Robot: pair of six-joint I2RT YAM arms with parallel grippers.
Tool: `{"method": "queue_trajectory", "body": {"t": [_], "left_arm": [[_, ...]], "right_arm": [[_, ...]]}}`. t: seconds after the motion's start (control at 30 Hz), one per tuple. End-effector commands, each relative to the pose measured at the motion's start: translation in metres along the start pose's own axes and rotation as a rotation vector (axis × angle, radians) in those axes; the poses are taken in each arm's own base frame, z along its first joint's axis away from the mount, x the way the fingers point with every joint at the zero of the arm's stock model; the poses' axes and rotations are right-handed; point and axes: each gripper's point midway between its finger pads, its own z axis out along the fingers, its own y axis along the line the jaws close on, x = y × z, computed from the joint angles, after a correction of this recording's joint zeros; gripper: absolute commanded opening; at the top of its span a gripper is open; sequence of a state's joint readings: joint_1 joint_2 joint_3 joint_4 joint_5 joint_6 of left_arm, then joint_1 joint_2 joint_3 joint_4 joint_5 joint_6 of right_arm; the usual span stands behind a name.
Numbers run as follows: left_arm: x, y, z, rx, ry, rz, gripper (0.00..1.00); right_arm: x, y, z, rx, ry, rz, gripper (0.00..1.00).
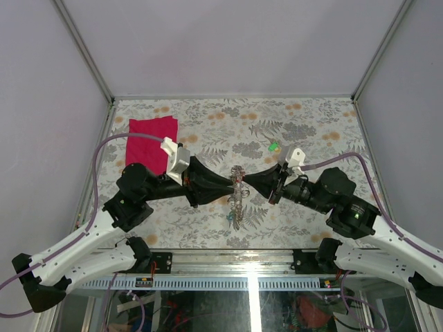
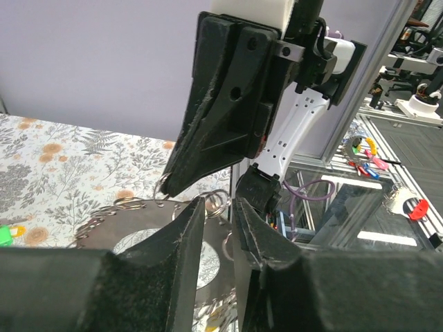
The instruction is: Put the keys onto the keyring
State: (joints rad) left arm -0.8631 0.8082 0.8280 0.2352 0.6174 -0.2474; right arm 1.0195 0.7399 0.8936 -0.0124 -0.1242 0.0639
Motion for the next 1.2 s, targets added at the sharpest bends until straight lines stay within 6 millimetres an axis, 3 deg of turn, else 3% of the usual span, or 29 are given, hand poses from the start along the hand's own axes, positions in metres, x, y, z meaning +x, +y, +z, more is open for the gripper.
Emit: {"method": "queue_trajectory", "body": {"t": [0.0, 0.37, 0.53, 0.77, 0.97, 1.17], "left_arm": [[-0.019, 0.004, -0.001, -0.043, -0.053, 0.039, 0.24], [-0.030, 0.014, 0.000, -0.113, -0.081, 0.021, 0.19], [-0.025, 0.015, -0.001, -0.114, -0.075, 0.008, 0.19], [-0.019, 0.027, -0.008, -0.183, -0.041, 0.085, 0.43], [-0.018, 0.035, -0.017, -0.232, -0.004, 0.200, 0.49], [-0.017, 0.031, -0.015, -0.204, -0.022, 0.192, 0.50]], "right_arm": [[-0.056, 0.013, -0.011, -0.063, -0.213, -0.068, 0.00], [-0.064, 0.028, -0.017, -0.140, -0.251, -0.065, 0.00], [-0.067, 0.025, -0.014, -0.120, -0.236, -0.027, 0.00], [-0.069, 0.018, -0.012, -0.076, -0.222, 0.005, 0.00], [-0.070, 0.015, -0.011, -0.063, -0.209, 0.008, 0.00], [-0.069, 0.016, -0.010, -0.068, -0.212, 0.006, 0.00]]}}
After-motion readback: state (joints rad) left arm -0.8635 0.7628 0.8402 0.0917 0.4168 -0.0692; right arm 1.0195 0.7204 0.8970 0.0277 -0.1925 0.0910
